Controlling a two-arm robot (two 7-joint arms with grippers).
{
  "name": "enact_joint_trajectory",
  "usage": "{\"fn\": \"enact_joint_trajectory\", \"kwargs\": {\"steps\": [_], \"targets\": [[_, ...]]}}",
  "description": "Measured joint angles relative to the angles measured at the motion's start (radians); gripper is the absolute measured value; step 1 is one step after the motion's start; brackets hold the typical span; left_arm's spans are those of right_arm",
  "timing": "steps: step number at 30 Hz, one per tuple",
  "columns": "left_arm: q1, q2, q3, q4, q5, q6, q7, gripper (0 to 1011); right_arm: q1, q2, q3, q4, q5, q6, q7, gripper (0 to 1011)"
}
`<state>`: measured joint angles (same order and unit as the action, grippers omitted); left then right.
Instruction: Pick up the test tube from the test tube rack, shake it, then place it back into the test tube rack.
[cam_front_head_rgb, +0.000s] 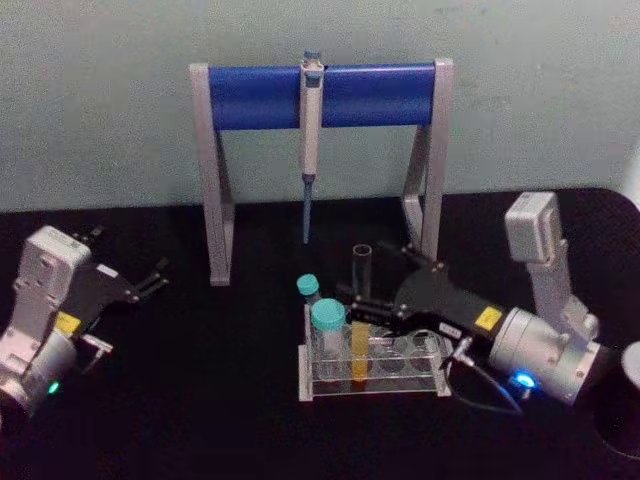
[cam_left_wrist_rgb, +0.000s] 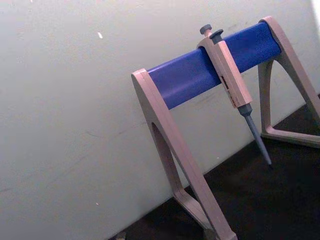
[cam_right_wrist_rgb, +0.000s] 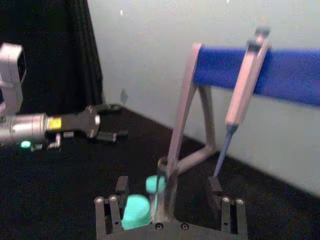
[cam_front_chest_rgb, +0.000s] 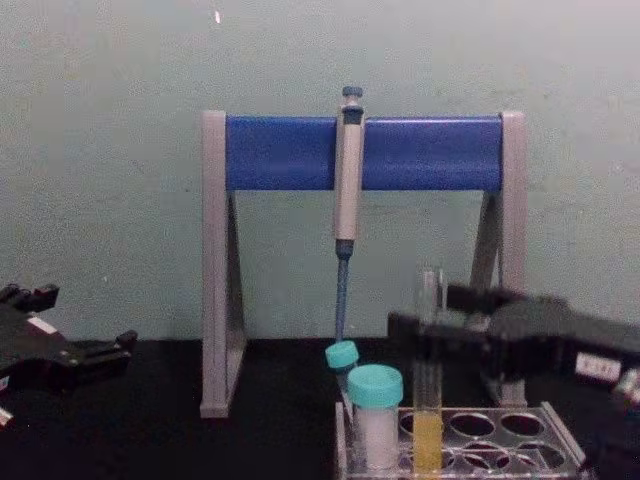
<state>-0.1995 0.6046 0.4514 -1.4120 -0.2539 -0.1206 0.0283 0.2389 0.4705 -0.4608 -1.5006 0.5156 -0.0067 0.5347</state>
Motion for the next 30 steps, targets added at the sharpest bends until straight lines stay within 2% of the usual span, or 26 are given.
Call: {"fn": "enact_joint_trajectory", "kwargs": {"steps": [7,10,11,14,15,18,20,25,30], "targets": [[0.000,0.000,0.000,0.000,0.000,0.000,0.000,1001,-0.022,0.015,0.052,-0.083,-0.003,-0.053,-0.028,1000],[0.000,0.000,0.000,0.000,0.000,0.000,0.000,1001,-0.044,0.018,0.089,-0.120,-0.009,-0.082,-0.061,1000],[0.000,0.000,0.000,0.000,0.000,0.000,0.000,1001,-0.060,0.018,0.111,-0.138,-0.017,-0.094,-0.087,1000],[0.000,0.000,0.000,0.000,0.000,0.000,0.000,1001,-0.086,0.015,0.140,-0.161,-0.038,-0.104,-0.138,1000],[0.000,0.000,0.000,0.000,0.000,0.000,0.000,1001,-0.103,0.013,0.157,-0.174,-0.062,-0.106,-0.179,1000],[0.000,0.000,0.000,0.000,0.000,0.000,0.000,1001,-0.129,0.004,0.179,-0.187,-0.094,-0.103,-0.241,1000],[0.000,0.000,0.000,0.000,0.000,0.000,0.000,1001,-0.161,-0.014,0.200,-0.192,-0.133,-0.084,-0.317,1000],[0.000,0.000,0.000,0.000,0.000,0.000,0.000,1001,-0.193,-0.042,0.217,-0.179,-0.173,-0.046,-0.394,1000],[0.000,0.000,0.000,0.000,0.000,0.000,0.000,1001,-0.210,-0.070,0.223,-0.144,-0.197,-0.015,-0.438,1000]]}}
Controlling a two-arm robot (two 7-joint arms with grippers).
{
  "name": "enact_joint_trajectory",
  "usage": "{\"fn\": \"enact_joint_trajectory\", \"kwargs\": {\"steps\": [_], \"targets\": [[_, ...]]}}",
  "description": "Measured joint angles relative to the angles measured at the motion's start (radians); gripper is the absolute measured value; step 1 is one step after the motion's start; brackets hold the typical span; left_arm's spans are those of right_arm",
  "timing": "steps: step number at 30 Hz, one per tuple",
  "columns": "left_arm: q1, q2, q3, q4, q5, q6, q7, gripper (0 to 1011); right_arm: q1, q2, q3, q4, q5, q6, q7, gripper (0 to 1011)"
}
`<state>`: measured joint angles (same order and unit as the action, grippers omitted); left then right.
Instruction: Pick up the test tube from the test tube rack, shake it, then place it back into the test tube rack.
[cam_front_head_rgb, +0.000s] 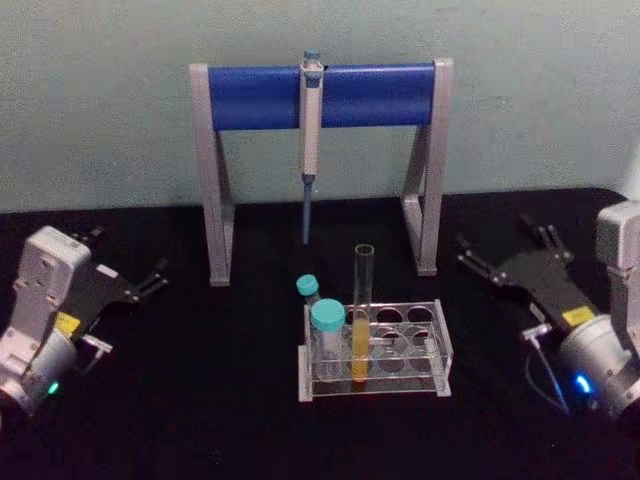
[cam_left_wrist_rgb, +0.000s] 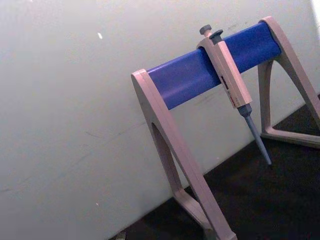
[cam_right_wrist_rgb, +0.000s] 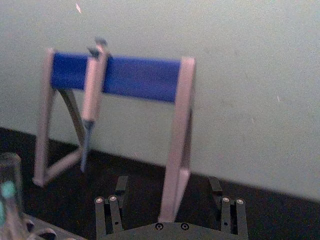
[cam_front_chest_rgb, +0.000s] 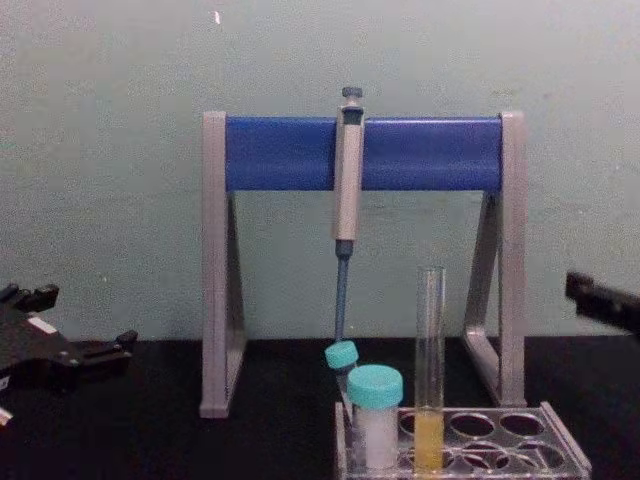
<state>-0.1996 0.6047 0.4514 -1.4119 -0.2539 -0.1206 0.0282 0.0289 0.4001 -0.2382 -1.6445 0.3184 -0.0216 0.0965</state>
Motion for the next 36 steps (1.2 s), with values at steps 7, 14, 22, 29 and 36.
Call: {"fn": "enact_joint_trajectory", "kwargs": {"steps": [7,14,22,29,36], "targets": [[0.000,0.000,0.000,0.000,0.000,0.000,0.000,1001,-0.017,-0.035,0.000,0.054,-0.045,0.031,-0.040,1000],[0.000,0.000,0.000,0.000,0.000,0.000,0.000,1001,-0.028,-0.059,0.006,0.090,-0.068,0.052,-0.056,1000],[0.000,0.000,0.000,0.000,0.000,0.000,0.000,1001,-0.030,-0.086,0.016,0.139,-0.079,0.082,-0.049,1000],[0.000,0.000,0.000,0.000,0.000,0.000,0.000,1001,-0.030,-0.099,0.025,0.151,-0.087,0.090,-0.040,1000],[0.000,0.000,0.000,0.000,0.000,0.000,0.000,1001,-0.030,-0.097,0.023,0.150,-0.086,0.089,-0.040,1000]]}}
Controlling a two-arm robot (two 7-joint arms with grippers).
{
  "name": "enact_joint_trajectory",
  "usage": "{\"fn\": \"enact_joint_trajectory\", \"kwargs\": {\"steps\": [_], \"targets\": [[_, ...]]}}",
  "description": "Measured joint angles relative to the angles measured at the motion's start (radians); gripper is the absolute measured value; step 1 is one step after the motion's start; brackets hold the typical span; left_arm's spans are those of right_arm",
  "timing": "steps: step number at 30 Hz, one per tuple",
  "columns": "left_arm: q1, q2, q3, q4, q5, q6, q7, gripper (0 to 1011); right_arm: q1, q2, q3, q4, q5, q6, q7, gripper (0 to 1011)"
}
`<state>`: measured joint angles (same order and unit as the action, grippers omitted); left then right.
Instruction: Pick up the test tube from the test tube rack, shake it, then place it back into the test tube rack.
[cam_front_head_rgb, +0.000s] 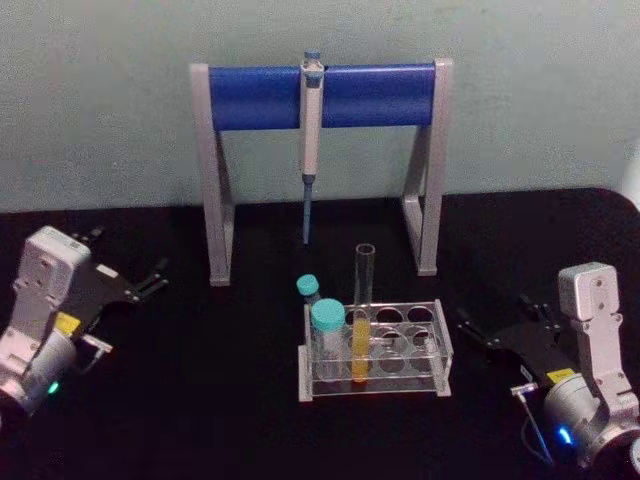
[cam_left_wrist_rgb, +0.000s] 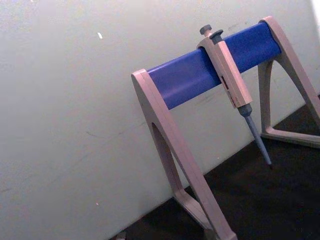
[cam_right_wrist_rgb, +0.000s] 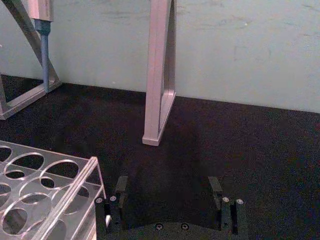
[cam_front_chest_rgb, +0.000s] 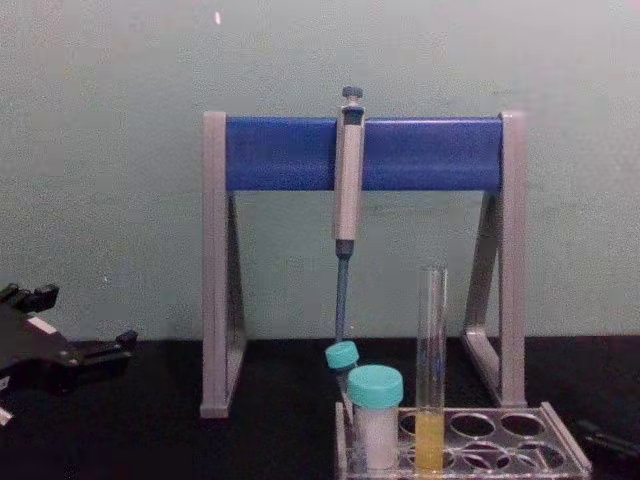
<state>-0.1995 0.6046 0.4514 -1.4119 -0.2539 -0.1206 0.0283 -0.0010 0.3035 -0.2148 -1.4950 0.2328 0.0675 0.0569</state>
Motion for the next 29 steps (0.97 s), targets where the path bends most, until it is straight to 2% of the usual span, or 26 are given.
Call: {"fn": "enact_joint_trajectory", "kwargs": {"steps": [29], "targets": [[0.000,0.000,0.000,0.000,0.000,0.000,0.000,1001,0.001,0.003,-0.002,-0.004,0.002,-0.004,0.000,1000]]}}
